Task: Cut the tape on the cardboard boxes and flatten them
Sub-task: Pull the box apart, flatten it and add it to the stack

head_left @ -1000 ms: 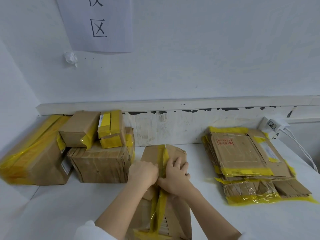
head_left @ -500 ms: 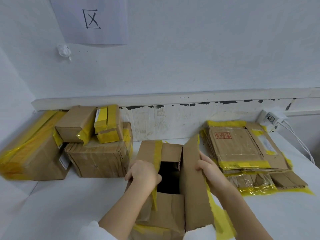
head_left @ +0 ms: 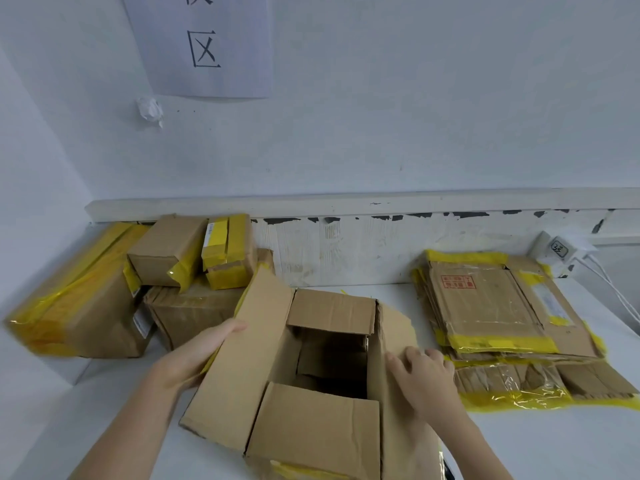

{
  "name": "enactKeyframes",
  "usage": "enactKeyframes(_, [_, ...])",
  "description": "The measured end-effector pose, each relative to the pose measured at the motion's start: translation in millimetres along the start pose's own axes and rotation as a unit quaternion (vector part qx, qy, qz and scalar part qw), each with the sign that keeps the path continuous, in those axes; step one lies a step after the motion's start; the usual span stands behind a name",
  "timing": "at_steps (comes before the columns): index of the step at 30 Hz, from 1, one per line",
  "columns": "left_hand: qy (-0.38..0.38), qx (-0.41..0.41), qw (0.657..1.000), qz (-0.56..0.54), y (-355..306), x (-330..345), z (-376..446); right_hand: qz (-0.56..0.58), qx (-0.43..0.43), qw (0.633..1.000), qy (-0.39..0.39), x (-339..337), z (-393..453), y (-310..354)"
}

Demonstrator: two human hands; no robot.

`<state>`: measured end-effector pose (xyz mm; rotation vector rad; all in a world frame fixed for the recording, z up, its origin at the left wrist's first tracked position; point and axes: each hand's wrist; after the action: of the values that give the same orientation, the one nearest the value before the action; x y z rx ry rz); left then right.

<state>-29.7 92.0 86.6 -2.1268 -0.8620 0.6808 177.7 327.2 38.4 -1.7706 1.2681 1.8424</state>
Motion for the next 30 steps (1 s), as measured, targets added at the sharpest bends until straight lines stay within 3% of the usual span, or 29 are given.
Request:
enactKeyframes(4, [-0.046,0.062,0.997,0.013,19.4,-7.5,7.9,0.104,-0.001,0.991,0.088,4.7,-2.9,12.0])
enactKeyframes(7, [-0.101,0.172,0.967,0.159,29.1,-5.6,14.4,0.209,0.036,0.965,0.152,15.0,-0.3,17.5])
enactKeyframes(8, [-0.14,0.226,0.94,0.215,34.5,-4.5,17.4,0.239,0.048,0.957,0.156,16.9,0.2,19.6])
enactKeyframes(10, [-0.232,0.34,0.836,0.362,41.8,4.1,22.4,0.279,0.073,0.944,0.161,18.3,-0.2,21.8])
enactKeyframes(11, [-0.25,0.372,0.787,0.424,41.9,9.0,24.9,0.292,0.081,0.939,0.164,17.6,-0.1,22.2])
enactKeyframes(12, [-0.243,0.384,0.763,0.459,42.3,12.3,26.7,0.304,0.085,0.934,0.167,16.5,-0.8,22.1])
enactKeyframes(15, [-0.227,0.381,0.793,0.417,43.4,17.6,26.8,0.33,0.082,0.923,0.178,14.3,-3.8,21.4])
enactKeyframes(18, [-0.279,0.379,0.811,0.348,47.1,34.7,15.6,0.373,0.108,0.904,0.178,15.8,-4.9,22.9])
enactKeyframes(20, [-0.281,0.297,0.818,0.406,48.8,51.4,6.0,0.398,0.126,0.891,0.179,15.9,-5.1,23.1])
enactKeyframes(22, [-0.259,0.226,0.795,0.499,49.0,60.6,0.2,0.415,0.135,0.883,0.173,14.3,-8.1,19.3])
enactKeyframes(26, [-0.239,0.253,0.79,0.505,39.3,63.7,-11.1,0.481,0.147,0.853,0.139,2.1,-15.0,8.5])
enactKeyframes(28, [-0.184,0.273,0.845,0.422,33.6,68.4,-15.0,0.507,0.146,0.841,0.123,-6.6,-13.7,4.0])
enactKeyframes(30, [-0.08,0.242,0.942,0.218,26.5,75.5,-21.1,0.534,0.149,0.822,0.129,-10.0,-12.5,3.7])
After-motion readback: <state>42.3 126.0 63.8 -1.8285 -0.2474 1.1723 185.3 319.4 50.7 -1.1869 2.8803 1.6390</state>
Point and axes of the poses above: each hand's wrist, its own z-axis towards the middle knuckle, its own x-axis out of the palm, y = z × x, and after that the axes turned 7 degrees about -y, right-handed
